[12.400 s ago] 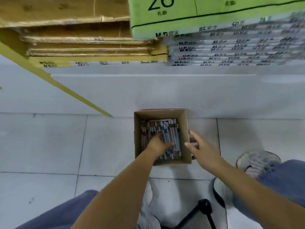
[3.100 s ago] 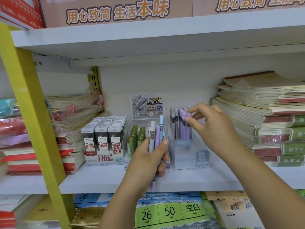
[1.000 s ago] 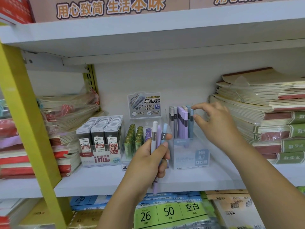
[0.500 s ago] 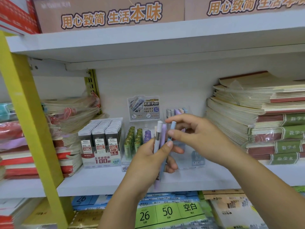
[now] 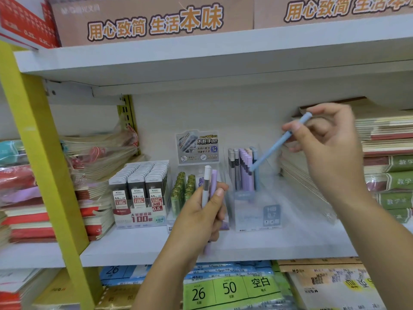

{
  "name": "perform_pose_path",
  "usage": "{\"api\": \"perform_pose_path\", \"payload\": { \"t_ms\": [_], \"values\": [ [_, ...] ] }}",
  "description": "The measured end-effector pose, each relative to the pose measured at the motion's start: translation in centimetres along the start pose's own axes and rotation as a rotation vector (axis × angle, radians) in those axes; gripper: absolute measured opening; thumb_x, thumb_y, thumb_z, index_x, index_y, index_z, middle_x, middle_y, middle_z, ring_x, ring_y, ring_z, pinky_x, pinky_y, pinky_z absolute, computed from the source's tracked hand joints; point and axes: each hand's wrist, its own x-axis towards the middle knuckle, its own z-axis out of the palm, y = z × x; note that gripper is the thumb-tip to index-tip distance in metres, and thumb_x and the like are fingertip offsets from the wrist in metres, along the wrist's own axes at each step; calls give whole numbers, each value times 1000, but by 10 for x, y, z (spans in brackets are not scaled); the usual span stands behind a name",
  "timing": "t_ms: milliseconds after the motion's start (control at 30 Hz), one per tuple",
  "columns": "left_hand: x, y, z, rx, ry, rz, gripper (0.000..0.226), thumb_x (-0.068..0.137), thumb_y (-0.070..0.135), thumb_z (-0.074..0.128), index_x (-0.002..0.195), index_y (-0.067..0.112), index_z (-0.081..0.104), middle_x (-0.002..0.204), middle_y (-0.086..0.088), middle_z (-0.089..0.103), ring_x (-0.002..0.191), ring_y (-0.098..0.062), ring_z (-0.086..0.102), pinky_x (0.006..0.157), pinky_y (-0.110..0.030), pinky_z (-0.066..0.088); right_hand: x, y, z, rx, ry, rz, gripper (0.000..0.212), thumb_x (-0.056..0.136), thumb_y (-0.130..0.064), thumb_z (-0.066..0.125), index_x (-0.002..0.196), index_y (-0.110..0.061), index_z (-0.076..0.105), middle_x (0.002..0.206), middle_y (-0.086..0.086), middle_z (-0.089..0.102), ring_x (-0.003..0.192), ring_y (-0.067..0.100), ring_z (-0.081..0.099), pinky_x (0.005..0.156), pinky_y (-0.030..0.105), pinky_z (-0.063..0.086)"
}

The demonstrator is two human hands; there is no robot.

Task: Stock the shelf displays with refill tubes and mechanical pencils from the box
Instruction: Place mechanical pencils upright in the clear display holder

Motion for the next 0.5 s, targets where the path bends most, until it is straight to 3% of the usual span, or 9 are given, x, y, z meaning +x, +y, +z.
{"api": "perform_pose_path", "payload": {
  "t_ms": [100,200,300,500],
  "values": [
    [0,-2,-1,-4,7,-19,41,75,58,63,98,24,65,66,6,48,44,-8,28,42,-19,29,2,14,-5,-250,-61,-57,30,87,-22,68,96,-43,48,85,-2,69,83,9,67,71,21,53],
    [2,-2,0,-16,3,-43,15,94,42,59,94,32,70,66,5,47,45,-9,27,41,-19,29,-1,29,0,-463,-156,-48,35,86,-19,70,95,-43,46,80,-12,64,76,1,62,65,8,45],
    [4,-5,-2,-56,4,-57,27,103,23,50,99,33,74,66,4,47,46,-10,27,41,-20,27,-7,38,6,-504,-213,-12,31,87,-19,69,93,-39,47,79,-10,66,73,3,62,64,9,43],
    [3,-5,-1,-75,10,-56,28,103,23,50,101,35,75,66,3,49,48,-10,30,42,-21,28,-10,40,10,-571,-272,1,26,86,-23,70,93,-33,47,70,-13,62,70,-1,56,57,14,38]
  ]
}}
